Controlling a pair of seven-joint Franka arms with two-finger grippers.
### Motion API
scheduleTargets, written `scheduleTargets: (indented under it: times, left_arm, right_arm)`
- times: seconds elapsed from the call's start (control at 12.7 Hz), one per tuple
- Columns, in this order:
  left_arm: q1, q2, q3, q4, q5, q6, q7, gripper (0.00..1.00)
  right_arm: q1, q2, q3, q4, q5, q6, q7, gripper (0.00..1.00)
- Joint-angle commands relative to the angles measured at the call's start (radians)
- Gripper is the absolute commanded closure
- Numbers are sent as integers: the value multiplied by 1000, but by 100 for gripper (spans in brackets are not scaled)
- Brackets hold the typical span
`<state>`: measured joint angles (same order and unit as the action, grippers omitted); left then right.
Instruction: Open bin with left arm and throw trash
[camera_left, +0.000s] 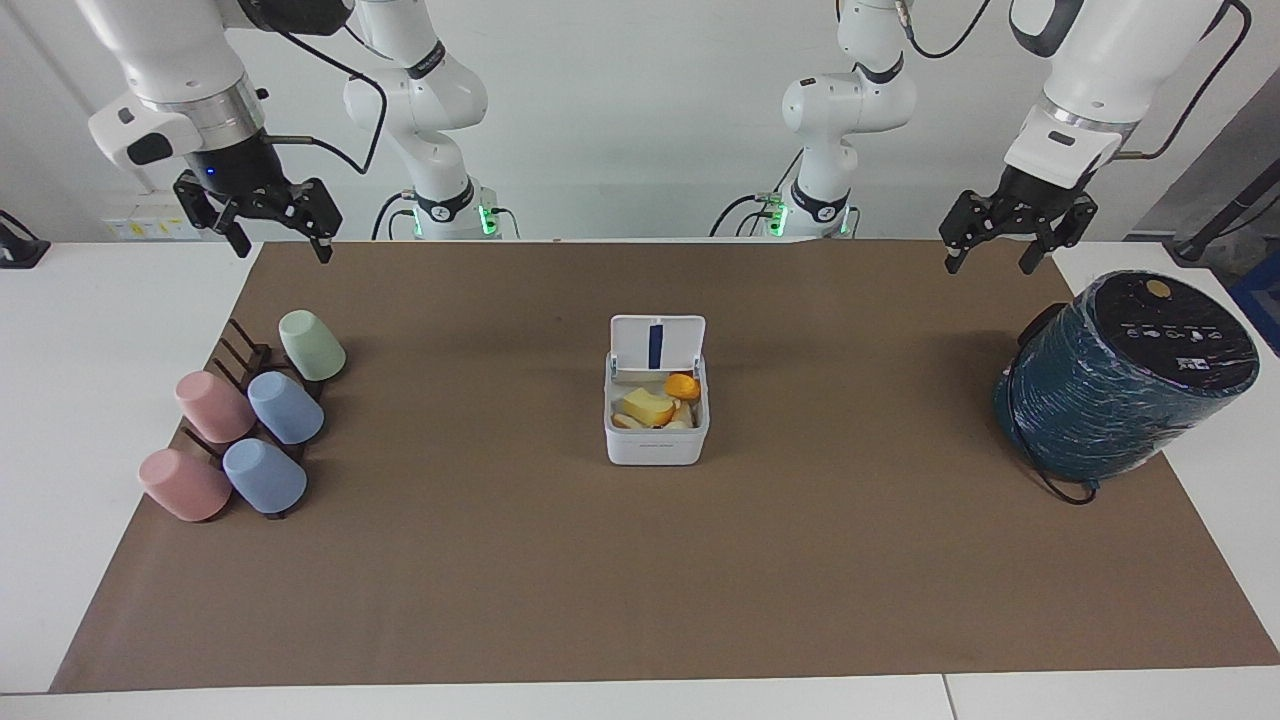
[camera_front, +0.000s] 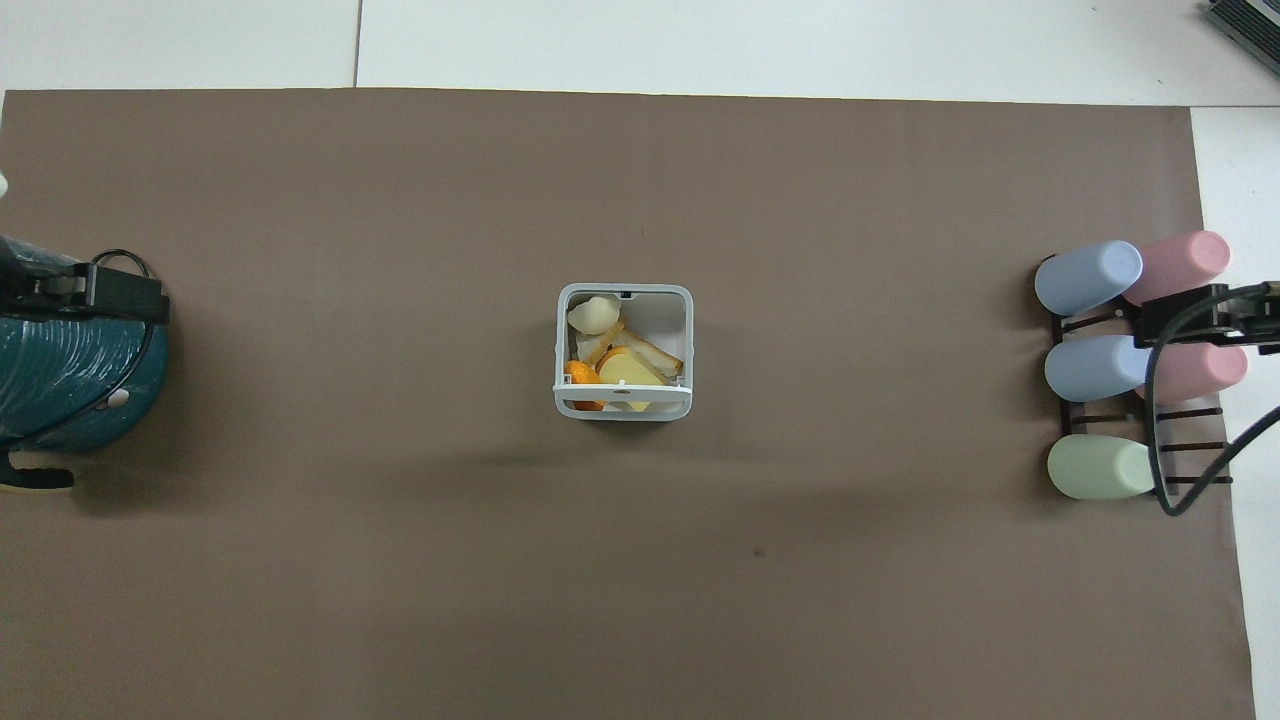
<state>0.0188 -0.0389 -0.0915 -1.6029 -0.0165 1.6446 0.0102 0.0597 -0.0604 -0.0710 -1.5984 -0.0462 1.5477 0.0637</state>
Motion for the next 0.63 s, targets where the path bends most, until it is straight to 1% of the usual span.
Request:
scheduleTargets:
  times: [0.0,0.55]
  left_arm:
    - [-5,28,-2,37,13,-19,2,0]
    - [-5,25,-4,35,13,-26,2,0]
  right_arm:
    - [-1,-21,7,-14,3,-50,-22,0]
    - [0,-29,13,-29,-1,-51,-22,0]
